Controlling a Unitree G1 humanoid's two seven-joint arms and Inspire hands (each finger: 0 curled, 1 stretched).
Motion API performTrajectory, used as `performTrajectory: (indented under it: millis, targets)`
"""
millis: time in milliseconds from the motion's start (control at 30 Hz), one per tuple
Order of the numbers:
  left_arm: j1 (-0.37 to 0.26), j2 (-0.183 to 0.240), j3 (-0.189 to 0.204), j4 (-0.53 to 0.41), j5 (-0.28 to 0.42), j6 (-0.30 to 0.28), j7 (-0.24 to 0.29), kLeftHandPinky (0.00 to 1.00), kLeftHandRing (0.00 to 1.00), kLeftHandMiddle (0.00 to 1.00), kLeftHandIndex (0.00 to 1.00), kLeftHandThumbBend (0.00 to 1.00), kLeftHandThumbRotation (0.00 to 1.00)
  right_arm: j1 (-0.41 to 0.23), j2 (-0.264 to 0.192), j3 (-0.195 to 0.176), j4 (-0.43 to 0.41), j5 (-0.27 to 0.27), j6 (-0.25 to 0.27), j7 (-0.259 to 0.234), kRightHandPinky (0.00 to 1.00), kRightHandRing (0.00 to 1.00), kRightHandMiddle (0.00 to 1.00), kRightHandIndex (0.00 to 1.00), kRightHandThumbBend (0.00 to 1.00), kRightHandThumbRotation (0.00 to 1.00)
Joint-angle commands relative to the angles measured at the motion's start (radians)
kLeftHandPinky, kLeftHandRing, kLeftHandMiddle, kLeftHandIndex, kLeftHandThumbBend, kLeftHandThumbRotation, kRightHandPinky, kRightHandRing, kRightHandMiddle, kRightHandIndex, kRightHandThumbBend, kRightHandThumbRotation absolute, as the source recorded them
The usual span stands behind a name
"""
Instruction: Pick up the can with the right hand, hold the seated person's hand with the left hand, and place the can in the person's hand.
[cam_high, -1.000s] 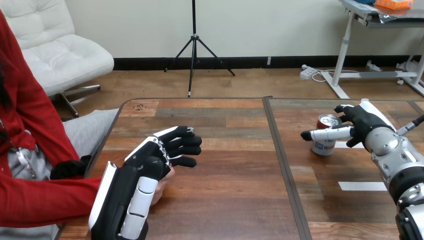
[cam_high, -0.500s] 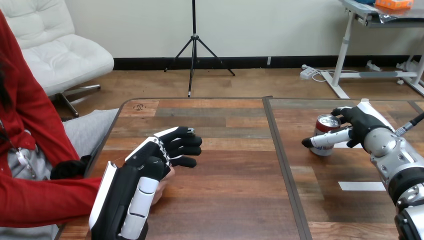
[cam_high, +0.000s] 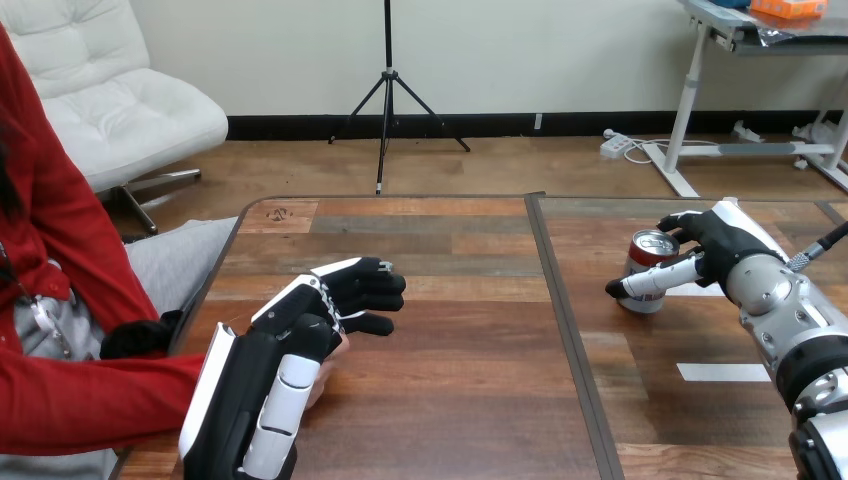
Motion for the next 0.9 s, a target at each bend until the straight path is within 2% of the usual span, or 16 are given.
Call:
performTrajectory:
  millis: [0,400,867]
  targets:
    - [-0.038,-0.011,0.019,-0.021,0.003,-0.026,0.006,0.64,0.7,0.7,0.69,0.62,0.98,-0.019,0.004,0.007,-0.02,-0.005,-0.022,-0.023,0.77,0.88,0.91,0.87,0.92,0.16]
    - [-0.041,-0.008,0.017,-0.021,-0.005,-0.021,0.0,0.64,0.71,0.7,0.69,0.62,0.98,-0.021,0.005,-0.009,-0.02,0.009,-0.023,-0.021,0.76,0.87,0.9,0.88,0.91,0.13]
    - [-0.045,-0.009,0.018,-0.018,0.0,-0.021,0.001,0.65,0.71,0.7,0.68,0.62,0.98,-0.023,0.002,0.0,-0.02,-0.001,-0.029,-0.028,0.75,0.85,0.88,0.86,0.9,0.13]
